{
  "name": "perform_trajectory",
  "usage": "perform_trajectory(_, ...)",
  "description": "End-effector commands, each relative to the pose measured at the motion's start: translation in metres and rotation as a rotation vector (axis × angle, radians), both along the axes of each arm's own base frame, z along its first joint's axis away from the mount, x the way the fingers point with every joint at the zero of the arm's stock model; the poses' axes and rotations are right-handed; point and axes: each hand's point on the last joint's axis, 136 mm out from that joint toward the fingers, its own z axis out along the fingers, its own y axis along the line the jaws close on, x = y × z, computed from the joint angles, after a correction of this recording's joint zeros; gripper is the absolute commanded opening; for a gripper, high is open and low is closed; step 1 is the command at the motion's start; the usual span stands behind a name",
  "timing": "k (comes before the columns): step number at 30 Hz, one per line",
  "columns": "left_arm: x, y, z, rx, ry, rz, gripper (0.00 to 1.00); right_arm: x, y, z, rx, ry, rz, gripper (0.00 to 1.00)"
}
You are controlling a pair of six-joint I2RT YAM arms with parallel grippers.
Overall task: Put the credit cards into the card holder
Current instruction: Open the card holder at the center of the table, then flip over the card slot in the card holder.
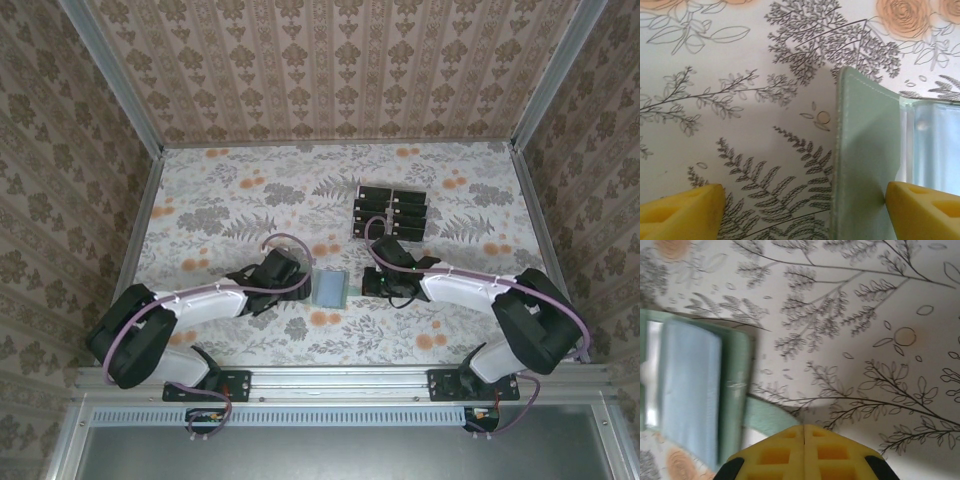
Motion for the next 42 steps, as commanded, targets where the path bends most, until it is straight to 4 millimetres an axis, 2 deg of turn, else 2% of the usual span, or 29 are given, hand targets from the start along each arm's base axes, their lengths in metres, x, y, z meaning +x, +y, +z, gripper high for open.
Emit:
perform_trajectory(1, -0.005, 0.016, -0.006, 0.034, 0.009, 0.047, 0.85, 0.008, -0.005, -0.011, -0.020, -0.018, -0.037, 0.00)
perform_trajectory(10, -0.009, 0.024, -0.013, 0.057, 0.009, 0.059, 0.86, 0.019, -0.011, -0.016, -0.050, -0.013, -0.066, 0.00)
perform_trajectory(15, -0.003, 0.021, -0.002, 0.058, -0.021, 0.045, 0.87, 0.027, -0.014, -0.009, -0.068, -0.020, -0.061, 0.00)
perform_trajectory(21, 0.003, 0.026, 0.017, 0.093, -0.054, 0.029, 0.88, 0.027, -0.014, -0.006, -0.074, -0.015, -0.056, 0.00)
perform_trajectory(25, 0.000, 0.031, 0.014, 0.136, -0.030, 0.015, 0.89, 0.025, -0.013, -0.007, -0.068, -0.007, -0.057, 0.00)
perform_trajectory(27, -0.002, 0.032, 0.008, 0.152, -0.008, 0.007, 0.89, 0.024, -0.013, -0.006, -0.063, -0.003, -0.058, 0.05)
perform_trajectory(30, -0.004, 0.031, -0.002, 0.159, 0.017, 0.000, 0.88, 0.023, -0.010, -0.001, -0.047, 0.001, -0.052, 0.20)
perform_trajectory(36, -0.004, 0.028, -0.005, 0.147, 0.017, -0.001, 0.88, 0.020, -0.004, 0.037, 0.014, -0.028, -0.039, 0.48)
perform_trajectory(38, -0.003, 0.027, -0.003, 0.140, 0.011, -0.003, 0.88, 0.018, 0.001, 0.053, 0.041, -0.047, -0.026, 0.54)
perform_trajectory(40, -0.003, 0.026, -0.001, 0.135, 0.006, -0.004, 0.88, 0.016, 0.008, 0.063, 0.053, -0.050, -0.009, 0.56)
perform_trajectory(41, -0.003, 0.025, 0.000, 0.132, 0.005, -0.005, 0.88, 0.015, 0.012, 0.077, 0.077, -0.077, 0.001, 0.56)
perform_trajectory(42, -0.002, 0.025, 0.000, 0.131, 0.003, -0.003, 0.88, 0.014, 0.018, 0.083, 0.089, -0.084, 0.013, 0.57)
